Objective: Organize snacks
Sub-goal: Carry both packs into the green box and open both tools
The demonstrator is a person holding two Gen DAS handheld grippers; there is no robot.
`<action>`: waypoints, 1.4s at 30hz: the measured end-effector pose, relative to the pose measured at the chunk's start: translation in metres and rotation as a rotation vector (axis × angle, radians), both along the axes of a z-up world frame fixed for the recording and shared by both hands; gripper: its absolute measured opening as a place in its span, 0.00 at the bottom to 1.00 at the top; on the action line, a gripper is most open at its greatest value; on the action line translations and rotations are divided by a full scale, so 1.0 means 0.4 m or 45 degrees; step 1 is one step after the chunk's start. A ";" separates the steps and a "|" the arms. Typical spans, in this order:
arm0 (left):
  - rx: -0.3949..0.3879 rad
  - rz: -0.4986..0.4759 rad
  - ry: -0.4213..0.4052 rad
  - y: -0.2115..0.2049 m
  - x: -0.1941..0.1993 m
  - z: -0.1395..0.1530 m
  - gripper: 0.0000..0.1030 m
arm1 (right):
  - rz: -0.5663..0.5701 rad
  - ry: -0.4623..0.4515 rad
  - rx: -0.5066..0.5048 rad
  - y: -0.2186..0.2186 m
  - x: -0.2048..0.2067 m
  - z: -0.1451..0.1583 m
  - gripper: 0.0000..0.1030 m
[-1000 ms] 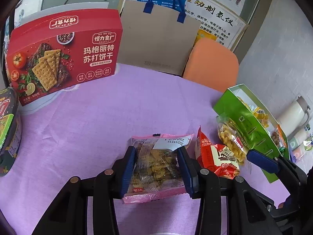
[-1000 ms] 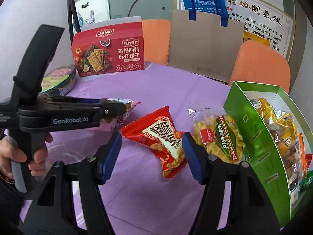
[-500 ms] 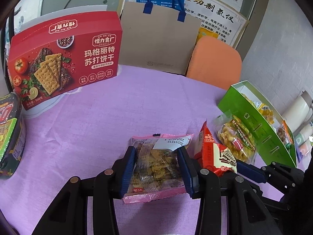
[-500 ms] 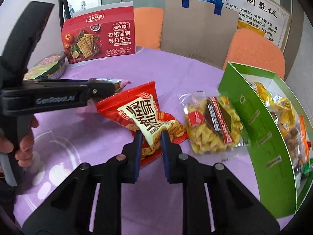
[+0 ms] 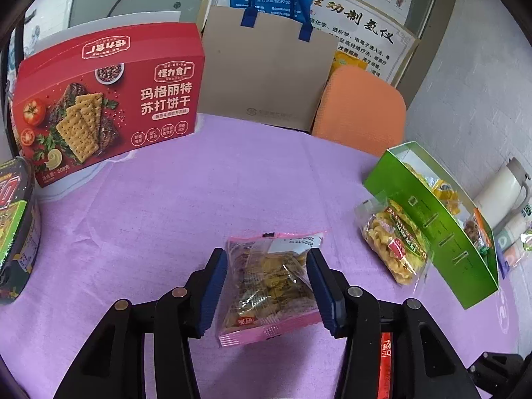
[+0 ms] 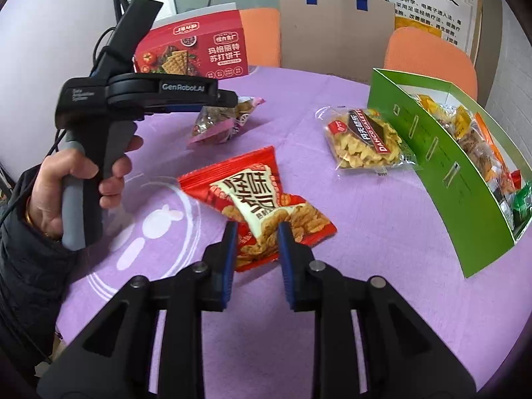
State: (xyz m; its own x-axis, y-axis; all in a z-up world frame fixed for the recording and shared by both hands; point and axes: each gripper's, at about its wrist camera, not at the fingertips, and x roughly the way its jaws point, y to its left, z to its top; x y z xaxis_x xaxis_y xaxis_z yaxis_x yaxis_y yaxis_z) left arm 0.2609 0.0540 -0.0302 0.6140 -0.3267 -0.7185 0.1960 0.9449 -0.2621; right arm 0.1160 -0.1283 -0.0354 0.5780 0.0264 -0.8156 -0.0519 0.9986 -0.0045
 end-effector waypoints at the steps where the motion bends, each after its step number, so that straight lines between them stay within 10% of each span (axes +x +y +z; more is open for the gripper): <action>1: -0.003 0.011 -0.006 0.005 -0.001 0.001 0.57 | 0.008 -0.002 -0.002 0.004 0.000 -0.001 0.40; 22: -0.027 -0.072 0.073 -0.022 0.005 -0.041 0.61 | -0.010 0.006 -0.003 0.007 0.052 -0.035 0.50; 26: 0.004 -0.078 0.052 -0.033 -0.001 -0.038 0.56 | -0.018 0.011 -0.017 0.007 0.044 -0.038 0.33; 42: 0.088 -0.065 -0.042 -0.045 -0.017 -0.019 0.45 | -0.142 -0.117 0.038 -0.069 -0.096 0.053 0.23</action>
